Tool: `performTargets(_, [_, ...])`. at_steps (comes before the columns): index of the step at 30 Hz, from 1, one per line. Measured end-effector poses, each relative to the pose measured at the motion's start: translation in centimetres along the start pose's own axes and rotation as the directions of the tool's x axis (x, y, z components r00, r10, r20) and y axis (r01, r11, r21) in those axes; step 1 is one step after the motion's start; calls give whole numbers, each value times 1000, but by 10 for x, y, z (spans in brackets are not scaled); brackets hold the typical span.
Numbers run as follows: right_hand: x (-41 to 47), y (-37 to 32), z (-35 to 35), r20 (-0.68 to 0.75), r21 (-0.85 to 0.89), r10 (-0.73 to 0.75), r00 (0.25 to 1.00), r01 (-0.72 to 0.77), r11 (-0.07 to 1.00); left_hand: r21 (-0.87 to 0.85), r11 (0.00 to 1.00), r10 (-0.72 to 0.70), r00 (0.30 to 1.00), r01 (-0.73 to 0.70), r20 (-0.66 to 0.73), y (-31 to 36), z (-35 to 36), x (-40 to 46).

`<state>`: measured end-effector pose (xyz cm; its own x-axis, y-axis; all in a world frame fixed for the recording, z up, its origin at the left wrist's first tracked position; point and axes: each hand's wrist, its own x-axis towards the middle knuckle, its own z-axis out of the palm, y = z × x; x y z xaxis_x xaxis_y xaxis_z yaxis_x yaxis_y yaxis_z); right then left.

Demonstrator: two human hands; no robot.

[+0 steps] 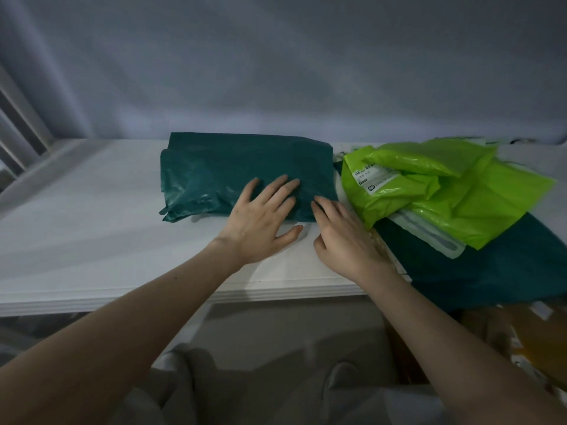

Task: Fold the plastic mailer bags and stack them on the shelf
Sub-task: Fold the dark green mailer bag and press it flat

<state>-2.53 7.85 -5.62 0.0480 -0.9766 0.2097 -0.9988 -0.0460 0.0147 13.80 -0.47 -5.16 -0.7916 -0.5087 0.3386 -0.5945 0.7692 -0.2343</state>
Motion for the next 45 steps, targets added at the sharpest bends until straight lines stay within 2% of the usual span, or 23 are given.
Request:
performTargets(4, [0, -2, 1, 13, 48, 0, 1000, -1, 999, -2, 998, 60, 992, -60, 114, 17, 3, 8])
performTargets(7, [-4, 5, 1, 62, 26, 23, 998, -25, 999, 49, 998, 30, 983, -39, 184, 17, 10, 11])
performTargets(12, [-9, 13, 3, 125, 1, 69, 990, -70, 998, 95, 994, 44, 997, -51, 70, 14, 21, 8])
performTargets(20, [-6, 28, 11, 178, 20, 94, 980, -99, 995, 87, 991, 93, 995, -97, 47, -2, 19, -6])
performTargets(22, [-3, 25, 11, 139, 67, 123, 983, -133, 989, 57, 994, 96, 995, -96, 11, -5, 15, -10])
performTargets(25, [5, 19, 0, -9, 240, 204, 979, -196, 951, 1, 998, 66, 995, -66, -78, -14, 7, -14])
performTargets(28, [20, 13, -15, -197, 334, 266, 944, -191, 923, -39, 999, 9, 990, -15, -141, -22, -6, -17])
performTargets(30, [31, 8, -24, -244, 366, 291, 925, -190, 911, -81, 996, -46, 986, 33, -160, -26, -14, -18])
performTargets(33, [53, 4, -31, -158, 436, 327, 932, -232, 870, -99, 987, -144, 976, 129, -163, -33, -20, -16])
performTargets(38, [93, -3, -37, 6, 511, 364, 931, -316, 800, -130, 936, -327, 945, 327, 18, -50, -18, -6])
performTargets(42, [111, -4, -25, 132, 533, 425, 895, -426, 731, -153, 909, -371, 920, 388, 128, -61, -9, -4])
performTargets(45, [114, -10, -19, 205, 569, 411, 888, -450, 689, -153, 906, -382, 919, 394, 102, -68, -10, -6])
